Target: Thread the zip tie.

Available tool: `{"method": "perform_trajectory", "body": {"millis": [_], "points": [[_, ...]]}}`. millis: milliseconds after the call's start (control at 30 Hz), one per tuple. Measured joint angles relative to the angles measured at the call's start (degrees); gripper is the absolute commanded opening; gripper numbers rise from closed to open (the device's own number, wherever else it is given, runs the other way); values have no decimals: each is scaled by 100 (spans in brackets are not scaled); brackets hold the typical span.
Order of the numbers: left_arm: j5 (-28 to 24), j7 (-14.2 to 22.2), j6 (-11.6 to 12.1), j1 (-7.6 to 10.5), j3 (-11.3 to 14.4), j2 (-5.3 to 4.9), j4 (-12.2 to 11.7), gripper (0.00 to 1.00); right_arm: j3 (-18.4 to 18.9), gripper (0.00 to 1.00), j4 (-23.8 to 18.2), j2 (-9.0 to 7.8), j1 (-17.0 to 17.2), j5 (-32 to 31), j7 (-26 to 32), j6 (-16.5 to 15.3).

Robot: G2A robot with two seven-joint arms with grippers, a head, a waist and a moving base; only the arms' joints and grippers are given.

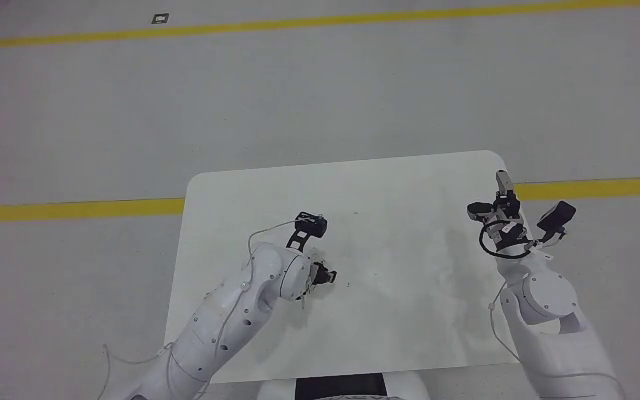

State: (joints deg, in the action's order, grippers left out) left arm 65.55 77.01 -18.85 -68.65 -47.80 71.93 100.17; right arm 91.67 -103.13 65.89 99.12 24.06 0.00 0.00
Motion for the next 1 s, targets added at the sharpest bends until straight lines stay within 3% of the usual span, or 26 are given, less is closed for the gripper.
{"method": "perform_trajectory", "body": {"millis": [133,300,367,400,533,800,1000], "points": [[9,-24,-2,-13,-1,-1,9,100,0,100,0,0,0,0,0,0],[225,-198,-64,-183,-6,-26,193,97,0,100,0,0,0,0,0,0],[335,-152,-65,-233,-5,-31,282,68,0,100,0,0,0,0,0,0],[385,-146,-64,-256,-6,-30,318,46,0,100,0,0,0,0,0,0],[513,-208,-63,-355,-60,-25,406,30,0,100,0,0,0,0,0,0],[588,-228,-63,-478,-174,-21,520,28,0,100,0,0,0,0,0,0],[415,-304,-46,-407,-195,8,284,26,0,100,0,0,0,0,0,0]]}}
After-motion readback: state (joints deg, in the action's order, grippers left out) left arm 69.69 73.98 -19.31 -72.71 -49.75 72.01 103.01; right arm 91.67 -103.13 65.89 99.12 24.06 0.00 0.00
